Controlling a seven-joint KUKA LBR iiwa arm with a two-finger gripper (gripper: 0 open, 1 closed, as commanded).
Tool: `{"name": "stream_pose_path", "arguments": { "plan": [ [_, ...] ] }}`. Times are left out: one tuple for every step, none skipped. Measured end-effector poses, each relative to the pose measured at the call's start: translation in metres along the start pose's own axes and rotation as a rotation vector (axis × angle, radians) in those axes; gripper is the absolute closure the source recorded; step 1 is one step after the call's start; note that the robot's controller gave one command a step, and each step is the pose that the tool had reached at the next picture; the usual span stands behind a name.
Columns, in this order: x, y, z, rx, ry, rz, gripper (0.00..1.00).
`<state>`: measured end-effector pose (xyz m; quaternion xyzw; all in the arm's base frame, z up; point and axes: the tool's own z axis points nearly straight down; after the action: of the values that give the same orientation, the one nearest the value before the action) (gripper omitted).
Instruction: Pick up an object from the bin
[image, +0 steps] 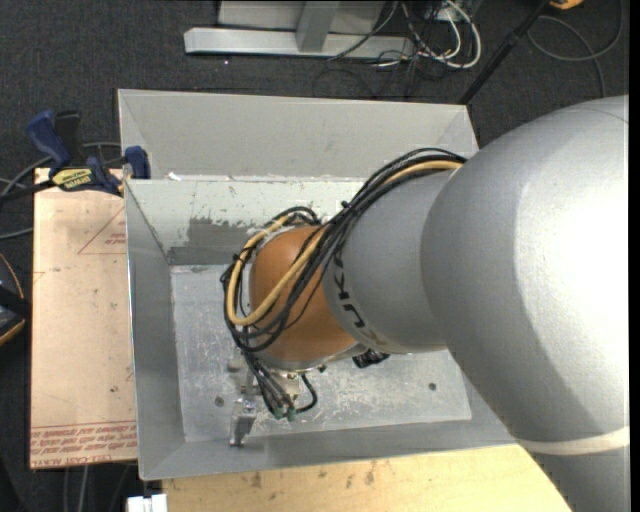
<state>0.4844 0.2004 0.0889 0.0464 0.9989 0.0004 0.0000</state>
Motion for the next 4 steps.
{"name": "stream_pose_path", "arguments": {
  "plan": [
    [-0.012, -0.041, 0.004, -0.002, -0.001, -0.106, 0.00],
    [-0.020, -0.084, 0.006, -0.001, -0.003, -0.121, 0.00],
    [-0.033, -0.109, 0.006, -0.003, -0.003, -0.085, 0.00],
    [-0.056, -0.124, -0.025, 0.000, 0.003, -0.105, 0.00]
  ]
}}
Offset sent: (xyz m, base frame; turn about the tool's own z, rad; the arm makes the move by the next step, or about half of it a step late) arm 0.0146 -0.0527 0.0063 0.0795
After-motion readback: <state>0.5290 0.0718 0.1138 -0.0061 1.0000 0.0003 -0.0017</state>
